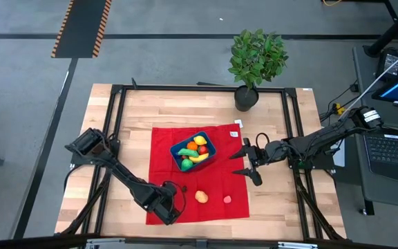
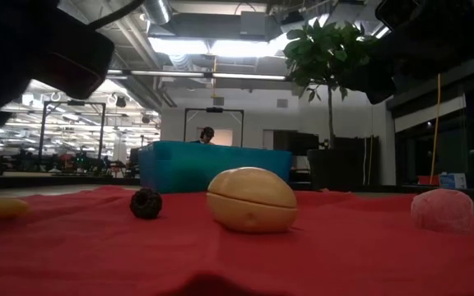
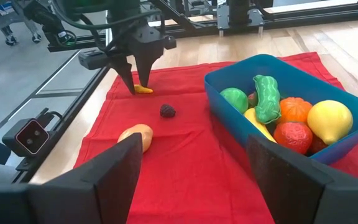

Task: Pick and placing Produce into tupperware
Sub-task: Put the corn into the blue bin

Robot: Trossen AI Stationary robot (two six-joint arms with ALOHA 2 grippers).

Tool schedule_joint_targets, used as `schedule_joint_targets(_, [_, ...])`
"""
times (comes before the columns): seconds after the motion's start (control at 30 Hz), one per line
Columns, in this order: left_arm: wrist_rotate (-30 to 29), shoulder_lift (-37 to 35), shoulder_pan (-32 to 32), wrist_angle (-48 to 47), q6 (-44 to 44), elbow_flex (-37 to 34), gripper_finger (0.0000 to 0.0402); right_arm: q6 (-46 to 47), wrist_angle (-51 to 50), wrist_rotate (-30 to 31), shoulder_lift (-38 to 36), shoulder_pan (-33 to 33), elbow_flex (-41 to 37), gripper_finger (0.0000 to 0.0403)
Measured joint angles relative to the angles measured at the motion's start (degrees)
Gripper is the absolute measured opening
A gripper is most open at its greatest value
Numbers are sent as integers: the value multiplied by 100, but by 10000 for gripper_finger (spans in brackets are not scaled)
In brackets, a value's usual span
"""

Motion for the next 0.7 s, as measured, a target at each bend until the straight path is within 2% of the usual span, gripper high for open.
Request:
schedule_joint_targets(0.33, [0, -1, 162, 0, 418, 0, 11, -2, 11, 0, 25, 2, 0, 289])
schedule_joint_targets(0.57, [7, -1, 162, 0, 575, 0, 18, 18, 33, 0, 328, 0, 0, 289])
schedule_joint_targets(0.7, [69, -1, 162, 0, 727, 0, 6, 133, 101, 2, 587, 0, 0, 289])
